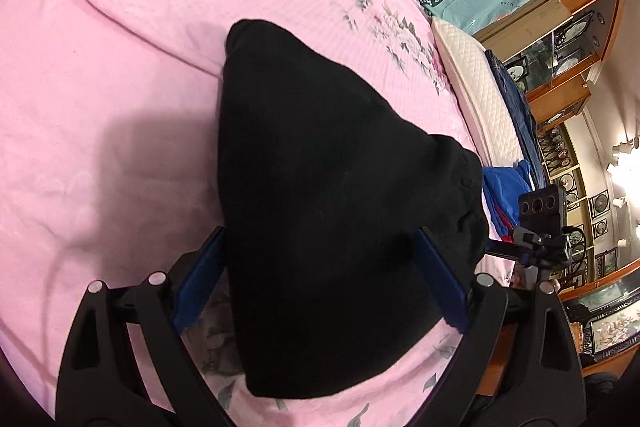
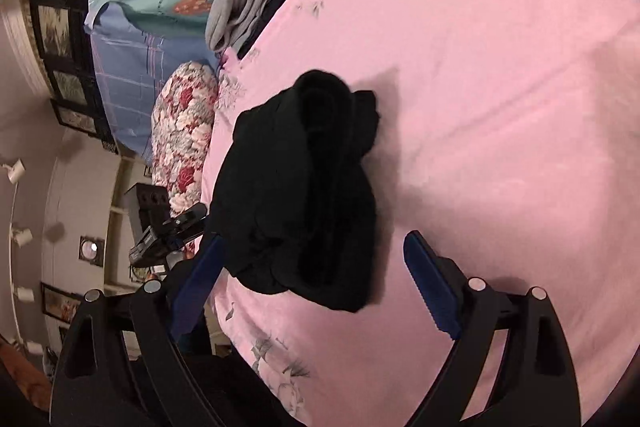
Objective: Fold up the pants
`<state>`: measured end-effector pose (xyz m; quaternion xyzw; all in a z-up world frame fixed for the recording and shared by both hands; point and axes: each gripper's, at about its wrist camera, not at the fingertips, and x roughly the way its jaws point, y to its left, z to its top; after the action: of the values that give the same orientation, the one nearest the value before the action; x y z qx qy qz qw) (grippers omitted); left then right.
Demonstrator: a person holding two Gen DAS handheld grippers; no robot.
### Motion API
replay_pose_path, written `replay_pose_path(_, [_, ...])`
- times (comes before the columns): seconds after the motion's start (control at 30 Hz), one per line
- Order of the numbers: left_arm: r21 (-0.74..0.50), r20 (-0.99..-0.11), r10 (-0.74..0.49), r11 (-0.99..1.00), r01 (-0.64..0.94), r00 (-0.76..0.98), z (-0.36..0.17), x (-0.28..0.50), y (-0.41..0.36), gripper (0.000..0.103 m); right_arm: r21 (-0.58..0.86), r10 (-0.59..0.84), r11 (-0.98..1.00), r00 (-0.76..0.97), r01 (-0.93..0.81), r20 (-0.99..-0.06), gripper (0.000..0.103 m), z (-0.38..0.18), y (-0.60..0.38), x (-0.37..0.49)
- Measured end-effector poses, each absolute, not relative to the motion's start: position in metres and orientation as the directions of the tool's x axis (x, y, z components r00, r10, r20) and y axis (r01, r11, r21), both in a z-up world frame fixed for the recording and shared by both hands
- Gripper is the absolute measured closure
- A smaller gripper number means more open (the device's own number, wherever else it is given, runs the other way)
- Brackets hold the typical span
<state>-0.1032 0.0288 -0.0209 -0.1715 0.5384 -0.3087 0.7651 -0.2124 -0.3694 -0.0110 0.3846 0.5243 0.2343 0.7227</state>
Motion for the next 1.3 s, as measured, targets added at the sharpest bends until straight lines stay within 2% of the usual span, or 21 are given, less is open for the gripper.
replay_pose_path(0.17, [-0.617,-0.714,-0.671,0.738,0.272,0.199,-0.029,-0.098,0.024,0.008,0.753,0.727,0.651,0.209,0.094,-0.654,0.012,-0.013,-0.351,-0.195])
replay_pose_path(0.3, [-0.625,-0.707,-0.680,0.729,0.281,0.193,-0.030,-0.096,0.021,0.007,0.768,0.758,0.614,0.135,0.183,-0.638,0.012,-0.018,-0.354,-0.187])
replay_pose_path(0.43, [-0.643,-0.694,-0.698,0.712,0.283,0.177,-0.031,-0.093,0.020,0.005,0.789,0.782,0.566,0.149,0.237,-0.606,0.011,-0.022,-0.350,-0.183])
replay_pose_path(0.6, [-0.655,-0.681,-0.715,0.692,0.302,0.162,-0.032,-0.093,0.019,0.004,0.779,0.763,0.595,0.166,0.198,-0.625,0.011,-0.017,-0.337,-0.184])
replay_pose_path(0.73, [-0.672,-0.661,-0.734,0.672,0.312,0.157,-0.032,-0.093,0.021,0.004,0.771,0.756,0.601,0.165,0.211,-0.634,0.037,-0.020,-0.346,-0.193])
replay_pose_path(0.93, [-0.661,-0.666,-0.728,0.676,0.325,0.161,-0.032,-0.090,0.011,0.002,0.749,0.729,0.652,0.173,0.118,-0.662,0.035,-0.017,-0.325,-0.182])
replay_pose_path(1.07, [-0.651,-0.669,-0.725,0.678,0.342,0.165,-0.032,-0.092,0.009,0.004,0.706,0.693,0.707,0.168,0.035,-0.701,0.044,-0.013,-0.316,-0.182])
replay_pose_path(1.2, [-0.617,-0.687,-0.705,0.694,0.372,0.176,-0.032,-0.098,0.003,0.042,0.699,0.685,0.716,0.186,0.010,-0.704,0.054,-0.013,-0.320,-0.187])
replay_pose_path(1.3, [-0.625,-0.675,-0.713,0.689,0.365,0.189,-0.026,-0.101,0.004,0.064,0.695,0.679,0.719,0.212,-0.002,-0.703,0.056,-0.012,-0.315,-0.191])
